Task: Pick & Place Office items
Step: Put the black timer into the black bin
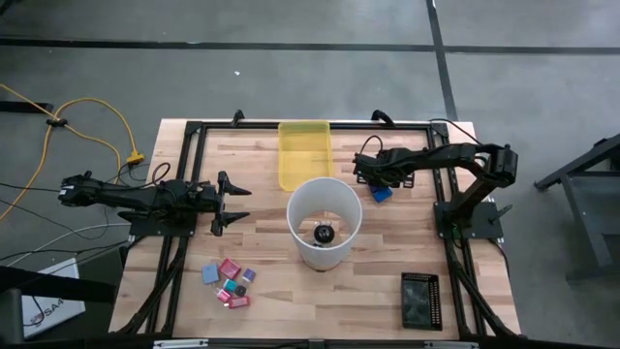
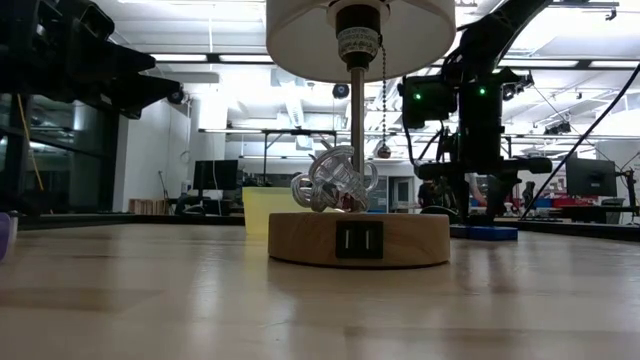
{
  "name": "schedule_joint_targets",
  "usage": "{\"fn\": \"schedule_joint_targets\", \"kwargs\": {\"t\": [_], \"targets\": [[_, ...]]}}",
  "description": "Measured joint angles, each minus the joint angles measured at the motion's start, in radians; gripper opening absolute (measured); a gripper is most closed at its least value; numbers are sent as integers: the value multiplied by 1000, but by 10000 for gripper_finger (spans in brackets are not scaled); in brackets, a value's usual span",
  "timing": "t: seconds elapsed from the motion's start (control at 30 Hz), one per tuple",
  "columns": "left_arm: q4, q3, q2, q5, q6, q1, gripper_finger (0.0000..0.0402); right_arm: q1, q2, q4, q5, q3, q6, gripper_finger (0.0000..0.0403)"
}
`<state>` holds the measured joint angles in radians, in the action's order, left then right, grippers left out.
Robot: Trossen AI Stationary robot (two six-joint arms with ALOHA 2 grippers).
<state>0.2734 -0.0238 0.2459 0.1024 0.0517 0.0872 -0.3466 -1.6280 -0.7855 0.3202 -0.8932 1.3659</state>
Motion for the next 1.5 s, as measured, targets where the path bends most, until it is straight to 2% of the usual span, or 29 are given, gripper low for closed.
{"fn": "schedule_joint_targets", "kwargs": {"t": [0.63,1.17,1.5], "targets": [[0,0,0,0,0,0,293,24,255,-59,52,0,-54,146],[0,0,0,0,0,0,293,72,265,-129,28,0,-80,146],[0,0,0,0,0,0,293,173,334,-214,12,0,-62,147]]}}
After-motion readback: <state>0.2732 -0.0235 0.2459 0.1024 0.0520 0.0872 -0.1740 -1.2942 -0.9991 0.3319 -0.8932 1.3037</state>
